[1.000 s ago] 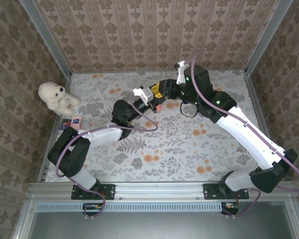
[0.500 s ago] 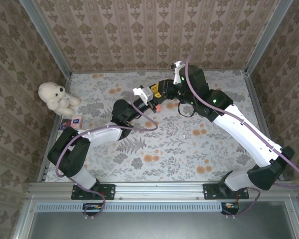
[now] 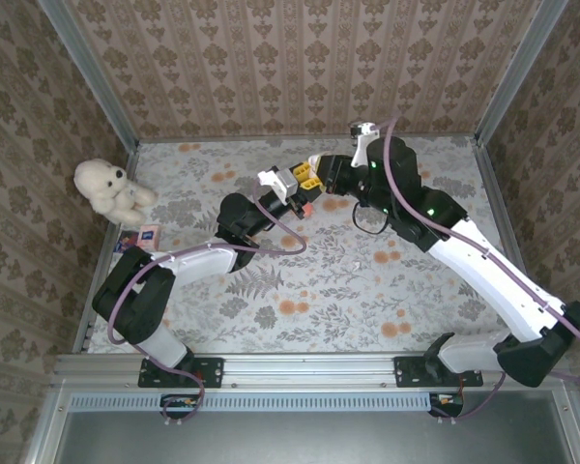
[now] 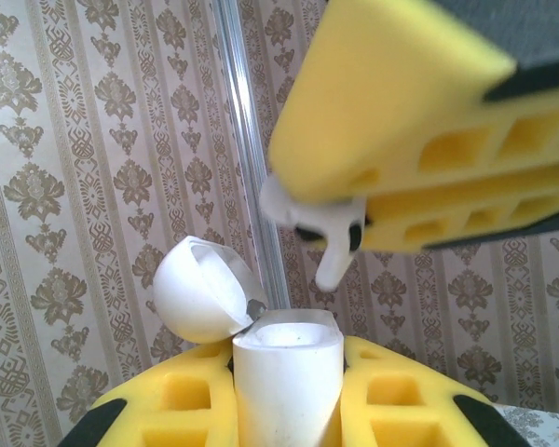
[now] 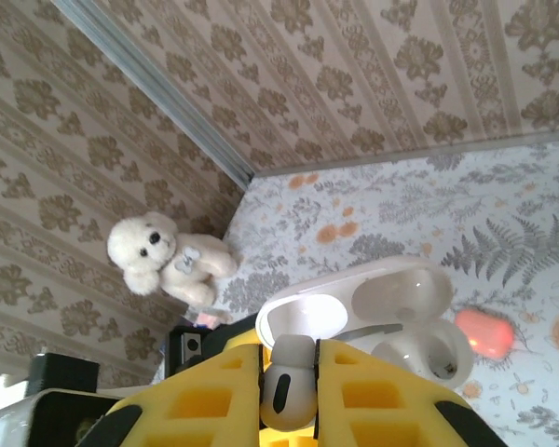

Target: Insert wireless bluetooth earbuds into charging case

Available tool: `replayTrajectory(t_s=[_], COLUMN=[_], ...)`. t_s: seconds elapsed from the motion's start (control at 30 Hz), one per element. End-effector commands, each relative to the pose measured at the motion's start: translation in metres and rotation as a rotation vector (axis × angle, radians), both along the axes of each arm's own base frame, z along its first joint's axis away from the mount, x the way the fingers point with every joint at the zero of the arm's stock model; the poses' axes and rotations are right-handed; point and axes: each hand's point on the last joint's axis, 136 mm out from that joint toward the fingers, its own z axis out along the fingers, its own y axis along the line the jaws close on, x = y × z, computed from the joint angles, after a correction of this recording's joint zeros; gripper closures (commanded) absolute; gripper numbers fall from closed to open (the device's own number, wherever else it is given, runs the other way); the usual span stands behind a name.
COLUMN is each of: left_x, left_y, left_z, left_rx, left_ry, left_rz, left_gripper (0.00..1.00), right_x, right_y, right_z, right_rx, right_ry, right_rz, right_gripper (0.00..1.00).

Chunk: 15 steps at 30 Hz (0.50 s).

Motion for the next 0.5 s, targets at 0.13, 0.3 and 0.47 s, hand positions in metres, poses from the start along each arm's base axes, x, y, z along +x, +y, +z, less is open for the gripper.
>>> replayTrajectory(t_s=[0.13,0.3,0.47], left_x=[-0.007,-0.007,-0.006], left_y=[0.002,0.002,0.002], left_z=[0.018,0.020,0.022], left_rx=[-0.053,-0.058,-0.062], left_ry=[-0.030,-0.030,-0.031], left_rz=[-0.022,-0.022,-0.022], left_gripper=[1.00,1.00,1.00], right_x=[-0.002,0.001,0.004], right_y=[-0.010,-0.003,0.005], right_z=[0.031,0.029,0.026], right_rx=[0.189,0.287,0.379], right_ry=[-0.058,-0.038,-0.016], right_rz=[-0.011,0.028,0.058], right_gripper=[0.84,0.84,0.85])
